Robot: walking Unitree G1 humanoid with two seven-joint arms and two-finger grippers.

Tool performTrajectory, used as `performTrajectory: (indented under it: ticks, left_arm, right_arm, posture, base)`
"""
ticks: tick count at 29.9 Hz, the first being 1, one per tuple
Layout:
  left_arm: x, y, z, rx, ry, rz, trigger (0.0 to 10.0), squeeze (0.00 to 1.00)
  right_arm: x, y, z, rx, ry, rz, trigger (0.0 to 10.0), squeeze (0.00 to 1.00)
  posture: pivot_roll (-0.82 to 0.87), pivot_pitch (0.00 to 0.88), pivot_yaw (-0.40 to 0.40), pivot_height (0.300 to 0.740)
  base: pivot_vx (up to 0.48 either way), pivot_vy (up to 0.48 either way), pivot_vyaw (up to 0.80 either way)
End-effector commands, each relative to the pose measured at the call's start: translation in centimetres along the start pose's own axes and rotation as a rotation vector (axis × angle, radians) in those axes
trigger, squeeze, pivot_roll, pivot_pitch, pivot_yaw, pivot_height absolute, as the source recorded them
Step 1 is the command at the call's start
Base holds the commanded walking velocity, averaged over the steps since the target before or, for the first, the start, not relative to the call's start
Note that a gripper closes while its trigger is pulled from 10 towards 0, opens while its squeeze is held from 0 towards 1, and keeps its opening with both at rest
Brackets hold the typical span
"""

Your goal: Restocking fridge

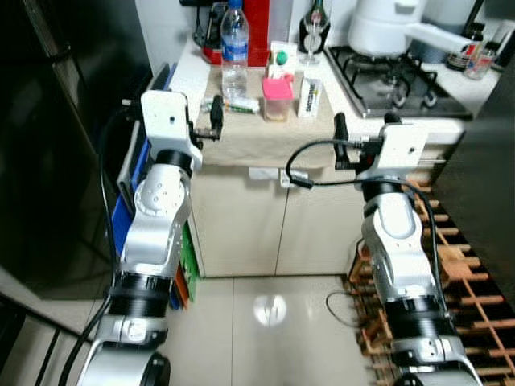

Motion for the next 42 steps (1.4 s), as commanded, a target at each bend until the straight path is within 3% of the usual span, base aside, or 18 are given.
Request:
performTrajectory:
  ticks: [1, 6, 17, 25, 32, 42]
  left_arm:
    - [-0.1, 0.1, -1.1, -0.047, -0.011, 0.006, 10.0, 0.00]
    - [0.2, 0.3, -1.6, -0.077, -0.013, -0.002, 10.0, 0.00]
    - [2.6, 1.6, -2.9, -0.154, -0.040, -0.051, 10.0, 0.00]
    - [3.0, 1.7, -2.4, -0.133, -0.050, -0.057, 10.0, 0.00]
    - [4.1, 2.3, -2.4, -0.136, -0.063, -0.084, 10.0, 0.00]
    - [4.5, 2.9, -1.8, -0.098, -0.052, -0.075, 10.0, 0.00]
  right_arm:
    - [0.5, 0.1, -1.1, -0.042, -0.023, -0.022, 10.0, 0.00]
    - [1.1, 0.4, -1.4, -0.051, -0.033, -0.041, 10.0, 0.00]
    - [5.3, 1.6, -3.5, -0.125, -0.049, -0.169, 10.0, 0.00]
    - [6.8, 1.6, -3.7, -0.120, -0.044, -0.205, 10.0, 0.00]
    - [6.9, 1.8, -4.3, -0.132, -0.039, -0.183, 10.0, 0.00]
    - [5.7, 1.6, -3.9, -0.115, -0.056, -0.112, 10.0, 0.00]
  posture:
    - [-0.07, 0.000, 0.015, 0.740]
    - [-0.07, 0.000, 0.016, 0.740]
    - [-0.08, 0.000, 0.024, 0.740]
    - [-0.08, 0.000, 0.024, 0.740]
    - [-0.08, 0.000, 0.027, 0.740]
    - [-0.08, 0.000, 0.036, 0.740]
  base:
    - [0.469, 0.000, 0.00]
    - [0.469, 0.000, 0.00]
    - [0.469, 0.000, 0.00]
    - [0.477, 0.000, 0.00]
    - [0.480, 0.000, 0.00]
    - [0.000, 0.000, 0.00]
Point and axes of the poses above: a point about 5 cm out from each wrist's last joint towards the gripper, its own y axis pointing out of the wrist towards the gripper, its own x axis along the axis of the wrist's last joint, z = x × y, the point moved 2 cm from there along y, pointing out of the wrist towards the gripper, and after that the axes turned 14 degrees about -y, right-handed, at the moved point
